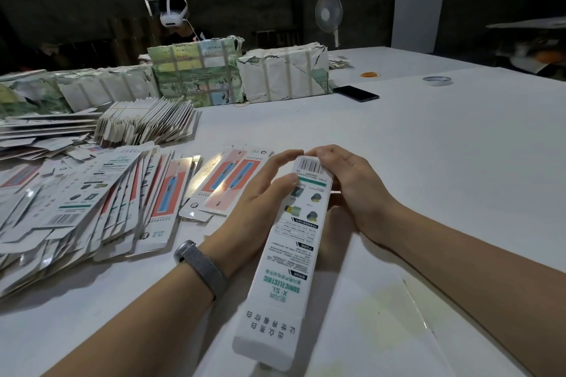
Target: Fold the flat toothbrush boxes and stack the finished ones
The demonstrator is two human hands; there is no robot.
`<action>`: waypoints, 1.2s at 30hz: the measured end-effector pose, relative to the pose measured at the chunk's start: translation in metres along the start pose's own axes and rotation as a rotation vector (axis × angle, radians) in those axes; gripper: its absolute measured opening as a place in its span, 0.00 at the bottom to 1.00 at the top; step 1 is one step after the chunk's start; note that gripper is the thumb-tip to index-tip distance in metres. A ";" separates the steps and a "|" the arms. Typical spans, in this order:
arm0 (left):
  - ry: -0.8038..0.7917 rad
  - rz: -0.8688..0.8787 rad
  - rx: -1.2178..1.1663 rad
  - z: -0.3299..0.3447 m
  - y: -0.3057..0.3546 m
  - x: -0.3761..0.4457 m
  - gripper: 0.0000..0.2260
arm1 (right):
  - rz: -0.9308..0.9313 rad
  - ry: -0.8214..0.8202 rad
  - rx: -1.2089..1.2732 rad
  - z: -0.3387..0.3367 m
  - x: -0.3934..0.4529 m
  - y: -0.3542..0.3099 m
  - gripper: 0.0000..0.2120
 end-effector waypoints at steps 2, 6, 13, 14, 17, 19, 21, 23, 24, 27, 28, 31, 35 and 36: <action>0.039 0.016 -0.038 -0.004 0.000 0.000 0.13 | 0.007 -0.011 0.012 0.001 0.001 0.002 0.09; 0.050 0.010 -0.162 -0.003 -0.002 -0.001 0.10 | -0.014 -0.046 -0.005 0.002 0.001 0.002 0.07; 0.044 -0.032 -0.164 0.000 -0.001 -0.003 0.10 | -0.016 -0.086 0.040 0.002 0.000 0.001 0.08; 0.042 -0.033 -0.167 0.000 -0.001 -0.003 0.12 | -0.013 -0.088 0.048 0.002 0.000 0.001 0.08; 0.040 -0.016 -0.176 0.000 0.000 -0.003 0.13 | 0.000 -0.095 0.079 0.001 0.002 0.003 0.07; 0.041 -0.014 -0.164 0.000 -0.001 -0.003 0.11 | 0.006 -0.101 0.111 0.001 0.003 0.004 0.06; 0.042 -0.017 -0.161 0.000 -0.003 -0.003 0.12 | 0.003 -0.111 0.136 0.002 0.003 0.004 0.06; 0.033 -0.015 -0.153 0.000 -0.002 -0.003 0.12 | -0.002 -0.116 0.150 0.002 0.003 0.004 0.05; 0.032 -0.021 -0.149 0.000 -0.003 -0.003 0.12 | -0.004 -0.115 0.149 0.002 0.003 0.004 0.06; 0.040 -0.030 -0.156 -0.001 -0.003 -0.002 0.12 | -0.009 -0.099 0.135 0.002 0.002 0.004 0.06; 0.042 -0.027 -0.159 -0.001 -0.003 -0.002 0.10 | -0.007 -0.092 0.137 0.003 0.002 0.004 0.06; 0.047 -0.030 -0.163 -0.002 -0.004 -0.001 0.12 | -0.002 -0.090 0.151 0.002 0.002 0.003 0.05; 0.045 -0.028 -0.174 -0.003 -0.005 0.000 0.10 | -0.019 -0.078 0.116 0.001 0.002 0.003 0.05; 0.047 -0.024 -0.180 -0.004 -0.006 0.000 0.09 | -0.017 -0.072 0.089 0.002 0.002 0.004 0.05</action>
Point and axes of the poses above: each hand's wrist, its own x-axis towards the middle knuckle, its own z-axis out of the palm, y = z × x, the point moved 10 cm from there along x, towards the middle knuckle, and after that the axes turned 7 degrees about -y, right-handed, at the moved point
